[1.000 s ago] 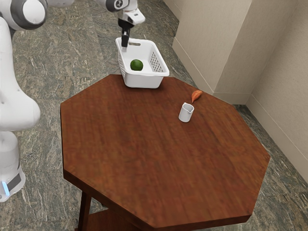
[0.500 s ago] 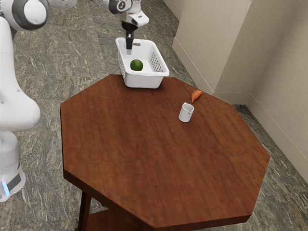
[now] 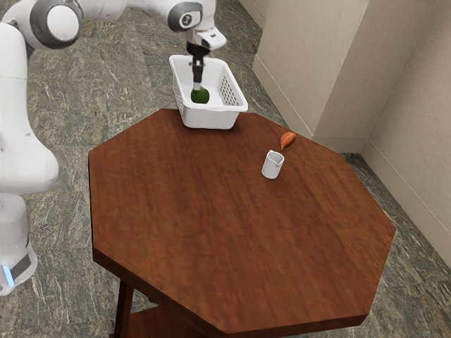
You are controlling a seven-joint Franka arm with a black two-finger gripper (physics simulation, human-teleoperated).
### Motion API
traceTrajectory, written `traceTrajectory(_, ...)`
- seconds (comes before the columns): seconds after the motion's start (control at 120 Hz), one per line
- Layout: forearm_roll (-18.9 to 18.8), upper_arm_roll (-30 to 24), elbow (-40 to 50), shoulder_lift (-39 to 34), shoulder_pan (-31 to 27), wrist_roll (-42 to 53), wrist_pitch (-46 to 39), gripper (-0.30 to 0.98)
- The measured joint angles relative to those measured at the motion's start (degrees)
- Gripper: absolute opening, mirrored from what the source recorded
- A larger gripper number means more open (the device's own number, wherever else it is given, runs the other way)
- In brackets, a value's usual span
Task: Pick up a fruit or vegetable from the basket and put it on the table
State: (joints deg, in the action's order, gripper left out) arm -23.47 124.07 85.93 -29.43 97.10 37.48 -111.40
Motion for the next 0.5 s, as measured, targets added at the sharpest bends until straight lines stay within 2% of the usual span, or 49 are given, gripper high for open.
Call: traceTrajectory(0.5, 0.1, 2.0, -1.3, -2.8, 3.9, -1.3, -0.2, 0.69)
